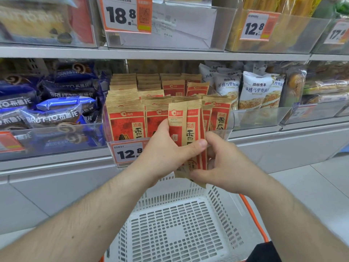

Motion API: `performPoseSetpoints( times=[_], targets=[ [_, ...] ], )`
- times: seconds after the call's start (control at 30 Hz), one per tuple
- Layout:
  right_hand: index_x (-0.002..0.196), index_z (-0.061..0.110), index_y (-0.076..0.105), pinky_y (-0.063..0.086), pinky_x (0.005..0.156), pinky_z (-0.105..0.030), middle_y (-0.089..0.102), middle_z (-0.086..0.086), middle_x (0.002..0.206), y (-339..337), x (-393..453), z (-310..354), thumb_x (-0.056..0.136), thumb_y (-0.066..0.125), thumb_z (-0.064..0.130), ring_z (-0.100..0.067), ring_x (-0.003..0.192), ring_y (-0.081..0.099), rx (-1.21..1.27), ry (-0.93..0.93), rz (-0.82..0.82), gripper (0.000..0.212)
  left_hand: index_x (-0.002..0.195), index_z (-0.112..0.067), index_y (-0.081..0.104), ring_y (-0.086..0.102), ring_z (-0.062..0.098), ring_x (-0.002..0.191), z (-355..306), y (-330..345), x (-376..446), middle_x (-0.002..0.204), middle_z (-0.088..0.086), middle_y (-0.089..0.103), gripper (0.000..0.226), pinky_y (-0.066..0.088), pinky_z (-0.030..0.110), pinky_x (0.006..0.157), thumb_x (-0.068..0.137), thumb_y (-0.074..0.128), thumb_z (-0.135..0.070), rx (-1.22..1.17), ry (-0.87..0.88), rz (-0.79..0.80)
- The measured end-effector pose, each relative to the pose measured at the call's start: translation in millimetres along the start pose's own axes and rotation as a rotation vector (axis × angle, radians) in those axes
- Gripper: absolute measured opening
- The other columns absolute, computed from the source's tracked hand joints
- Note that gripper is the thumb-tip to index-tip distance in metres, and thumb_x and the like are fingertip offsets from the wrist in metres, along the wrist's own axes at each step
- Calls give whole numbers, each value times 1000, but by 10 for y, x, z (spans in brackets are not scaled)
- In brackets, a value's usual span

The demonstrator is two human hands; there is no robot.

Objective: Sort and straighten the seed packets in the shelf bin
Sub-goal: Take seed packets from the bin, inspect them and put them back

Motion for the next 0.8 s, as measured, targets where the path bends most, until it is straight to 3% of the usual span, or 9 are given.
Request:
performPoseSetpoints(
  times=[0.13,0.2,0.33,0.43,0.53,0.67,0.73,0.8],
  targets=[
    [117,36,55,56,66,-26,73,9,98,38,-26,33,67,84,40,-6,77,71,31,-57,76,59,120,-29,60,72,10,99,61,7,33,104,-10,75,71,57,42,90,57,90,-40,-92,-45,73],
    [112,29,61,58,64,-31,74,4,89,-30,-18,40,70,76,49,-14,74,71,167,-102,9,48,119,-26,62,72,13,97,70,13,45,102,-7,75,73,57,41,85,53,87,-44,-100,-40,123],
    [92,23,64,51,55,-22,67,11,62,-165,-22,99,87,53,33,-8,55,61,305,-170,-206,16,115,-25,63,71,13,96,78,87,14,95,-8,74,61,57,41,88,59,86,-33,-48,-15,259],
    [81,15,63,51,55,-24,63,7,61,-144,-23,105,99,51,18,-11,54,61,267,-178,-249,22,116,-23,63,70,10,92,83,149,-20,89,-11,73,57,56,45,95,63,83,-25,-54,-23,302],
    [71,12,57,49,53,-22,59,9,54,-107,-6,89,99,49,8,-9,50,59,229,-145,-253,30,119,-25,62,71,13,98,86,115,12,99,-9,75,70,56,46,95,54,81,-43,-52,-16,201],
    [67,15,57,45,49,-23,57,7,50,-76,18,103,100,47,4,-11,44,53,330,-114,-234,36,141,-19,49,71,22,102,149,88,46,117,-1,70,102,57,44,81,48,83,-42,-187,-106,155],
    [65,17,59,43,47,-26,57,4,51,-73,20,125,101,46,3,-13,42,49,427,-117,-221,40,141,-14,48,68,26,99,171,138,32,115,8,69,99,54,43,70,50,82,-35,-330,-179,220],
    [66,16,60,41,46,-26,58,1,52,-59,27,133,101,45,3,-14,41,48,489,-116,-202,40,138,-10,51,65,34,96,174,171,24,102,16,68,89,51,46,71,56,79,-31,-399,-200,274]
  ],
)
Point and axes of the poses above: each hand's wrist, its own x-axis towards the middle knuckle, its own y-axis out of the palm, z = x × y, the point moved 6 cm from there along x, towards the middle knuckle
